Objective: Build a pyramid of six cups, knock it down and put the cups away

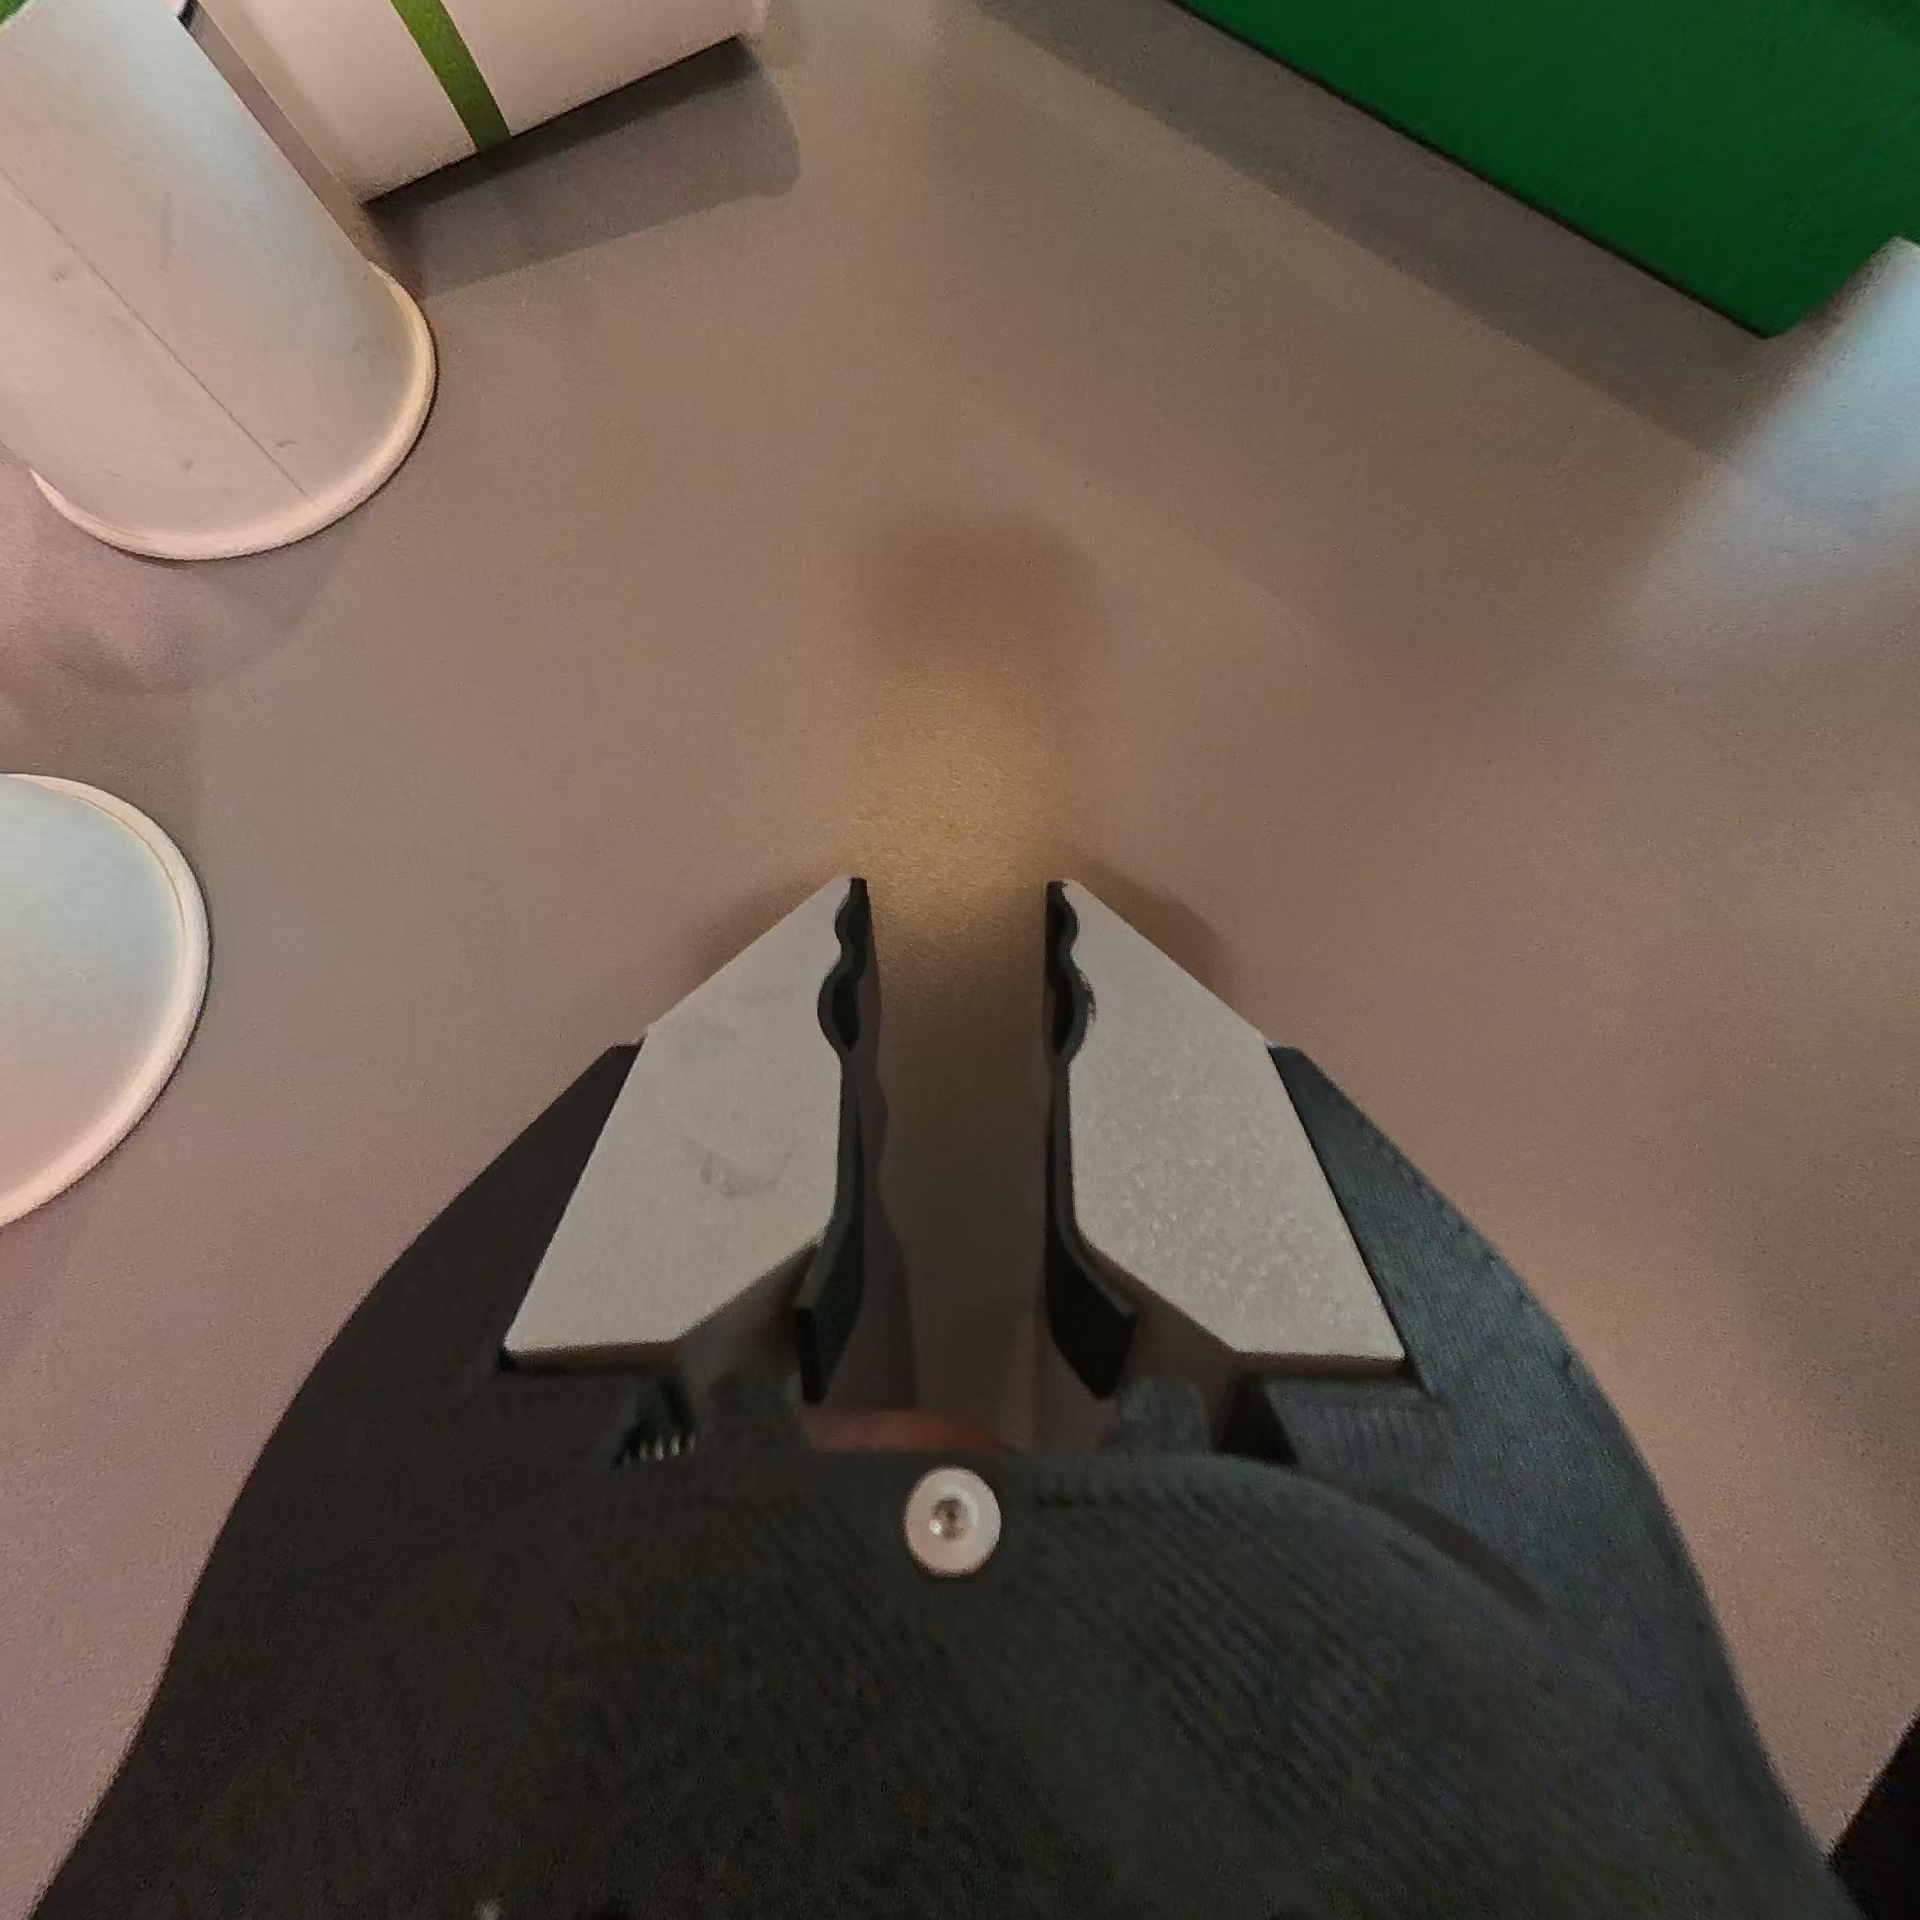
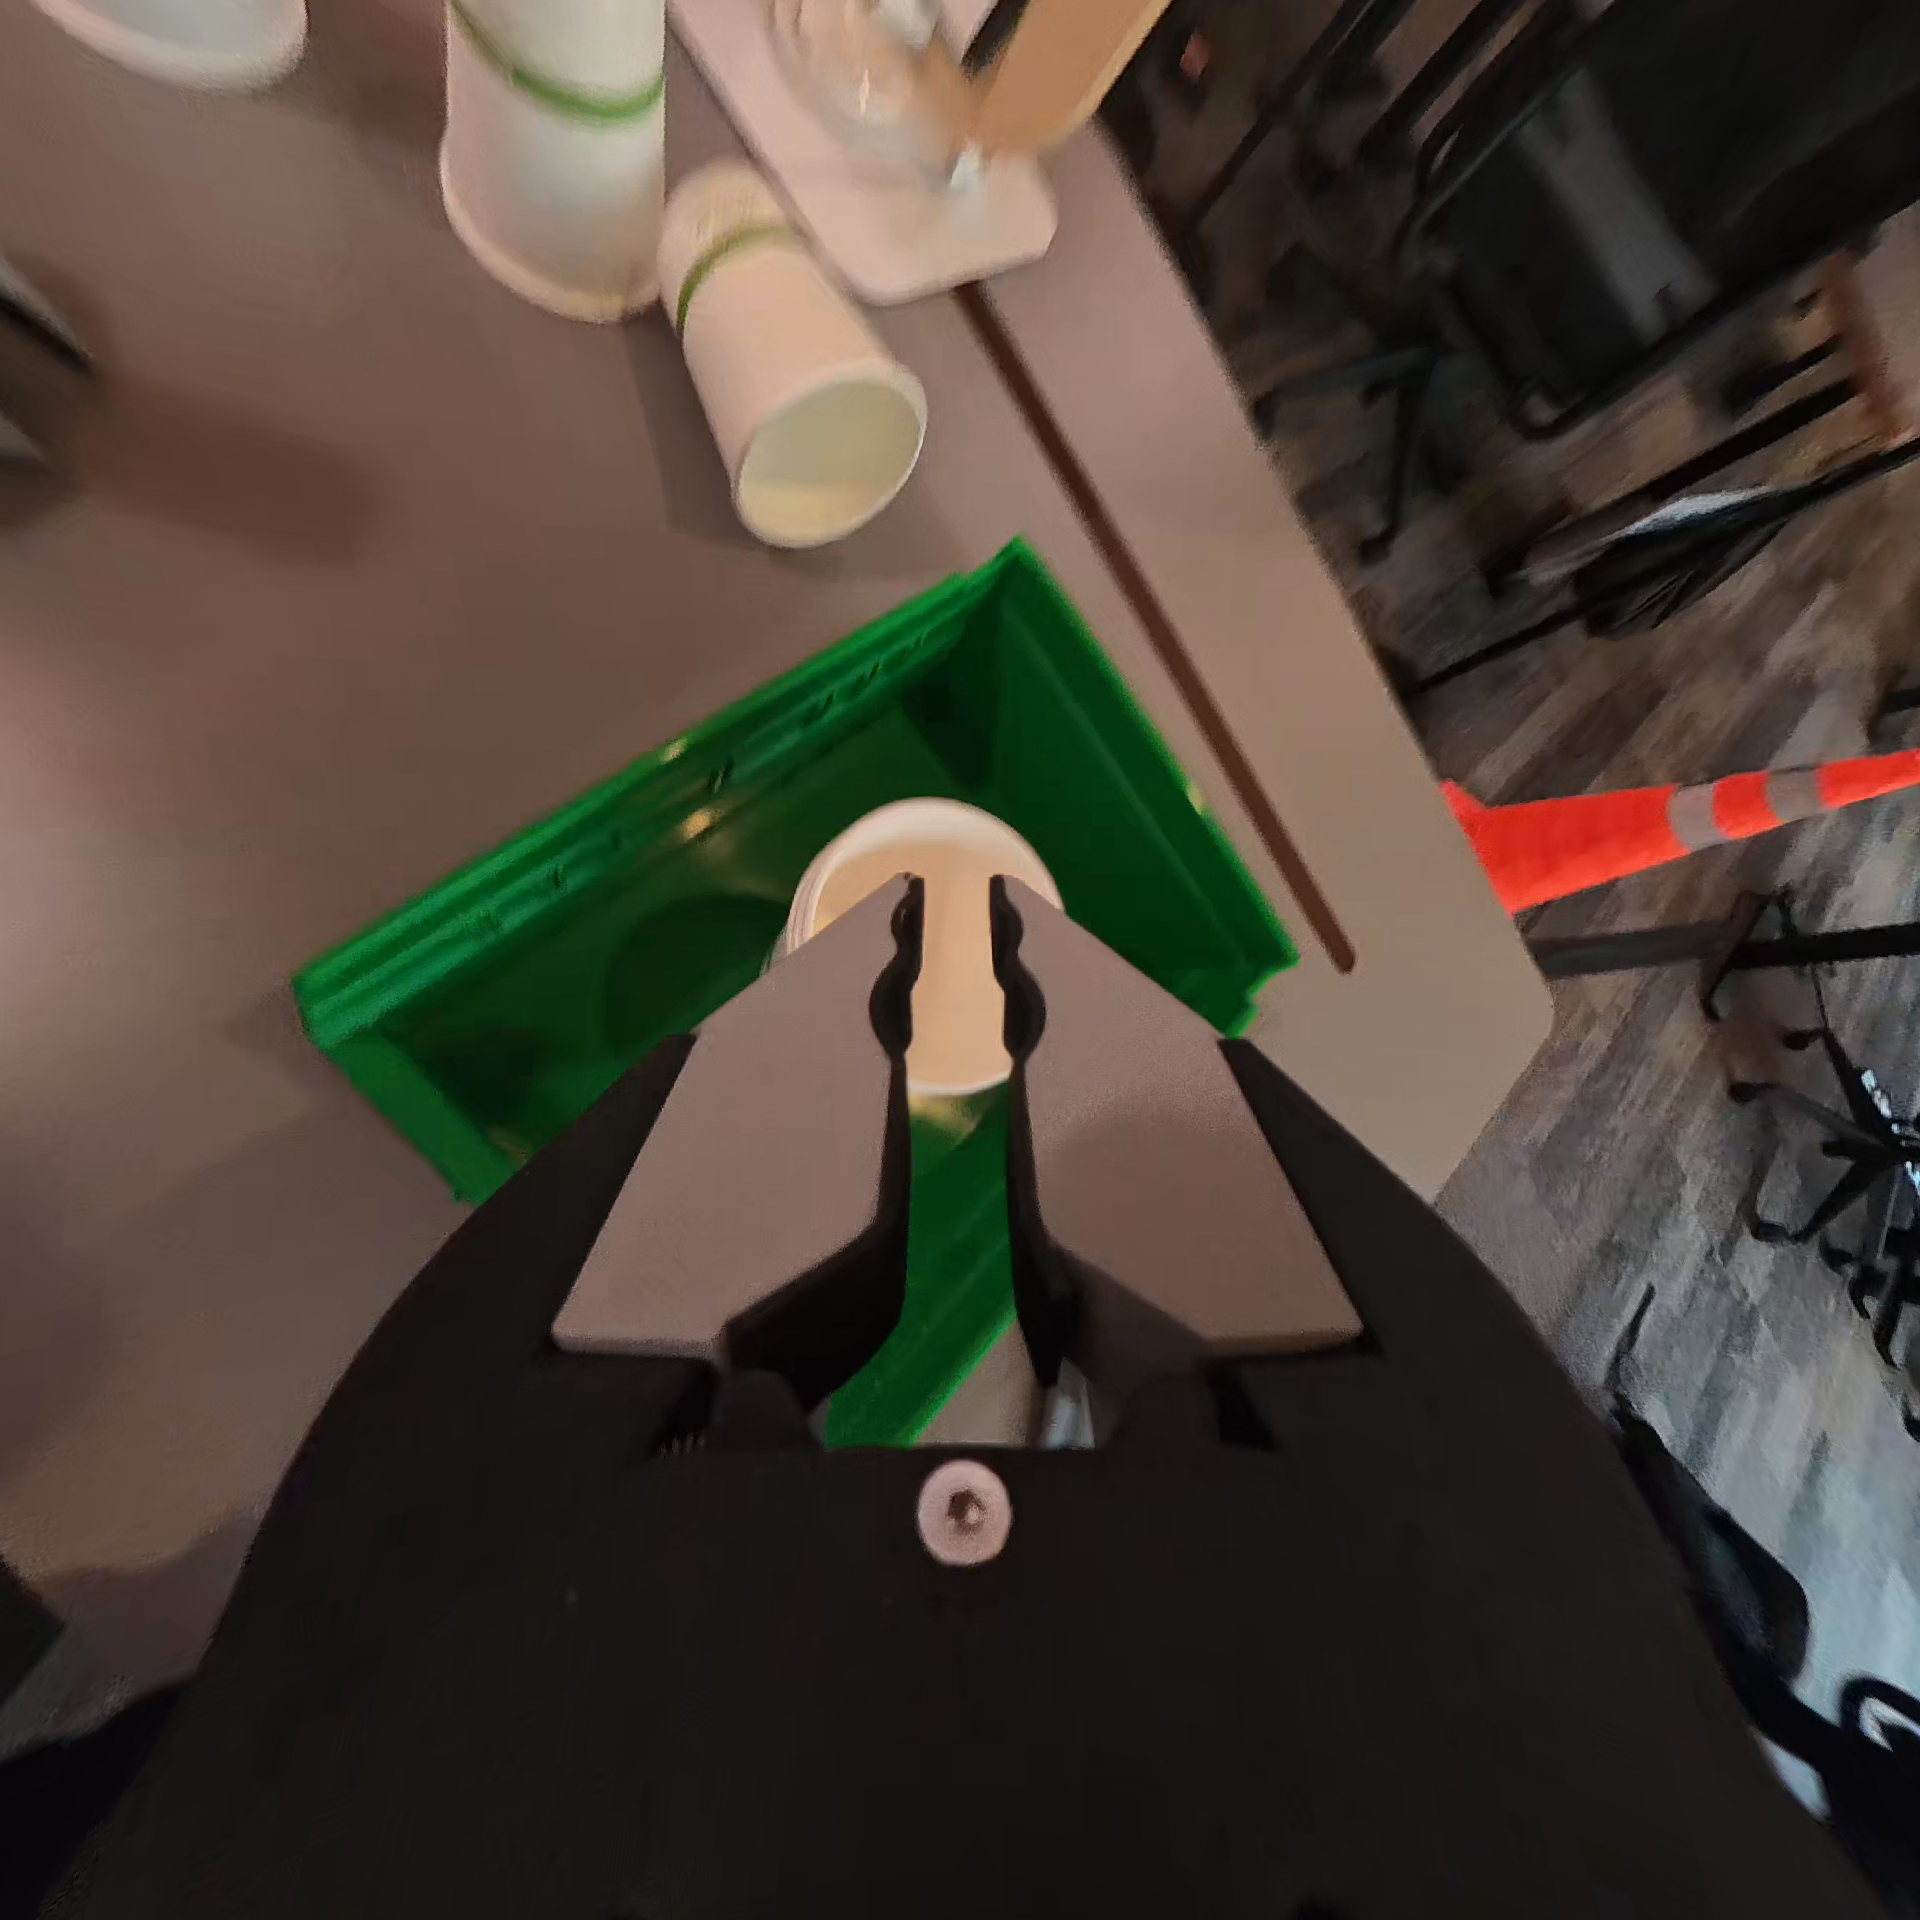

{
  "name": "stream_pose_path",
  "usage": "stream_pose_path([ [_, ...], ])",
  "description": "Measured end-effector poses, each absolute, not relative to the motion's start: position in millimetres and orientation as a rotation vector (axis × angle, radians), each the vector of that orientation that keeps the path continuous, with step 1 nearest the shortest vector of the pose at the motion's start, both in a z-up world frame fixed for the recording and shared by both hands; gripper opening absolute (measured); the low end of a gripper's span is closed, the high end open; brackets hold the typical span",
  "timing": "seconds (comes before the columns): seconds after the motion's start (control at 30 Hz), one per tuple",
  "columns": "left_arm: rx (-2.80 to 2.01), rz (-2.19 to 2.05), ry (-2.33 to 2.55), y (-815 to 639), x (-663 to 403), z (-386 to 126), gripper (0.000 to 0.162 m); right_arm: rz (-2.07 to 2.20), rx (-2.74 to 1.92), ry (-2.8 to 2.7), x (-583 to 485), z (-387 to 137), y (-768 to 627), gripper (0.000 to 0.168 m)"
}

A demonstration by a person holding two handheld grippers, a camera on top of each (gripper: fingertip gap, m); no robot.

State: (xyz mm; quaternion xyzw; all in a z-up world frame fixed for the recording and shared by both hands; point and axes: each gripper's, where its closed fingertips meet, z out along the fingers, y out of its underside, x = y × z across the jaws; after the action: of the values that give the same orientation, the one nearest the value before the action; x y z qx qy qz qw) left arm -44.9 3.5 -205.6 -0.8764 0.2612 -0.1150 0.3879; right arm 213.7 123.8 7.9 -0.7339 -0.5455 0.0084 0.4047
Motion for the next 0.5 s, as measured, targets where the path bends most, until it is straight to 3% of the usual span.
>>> stream_pose_path([
  [0.2,-2.228,-0.279,0.661,2.3,-43.9,-205.4,0.03,0.332,-1.614,-1.166,183.6,75.8,104.0,0.003],
  [0.5,-2.235,-0.203,0.589,5.8,-48.3,-204.9,0.033,0.418,-1.573,-1.242,153.0,76.3,77.7,0.008],
])
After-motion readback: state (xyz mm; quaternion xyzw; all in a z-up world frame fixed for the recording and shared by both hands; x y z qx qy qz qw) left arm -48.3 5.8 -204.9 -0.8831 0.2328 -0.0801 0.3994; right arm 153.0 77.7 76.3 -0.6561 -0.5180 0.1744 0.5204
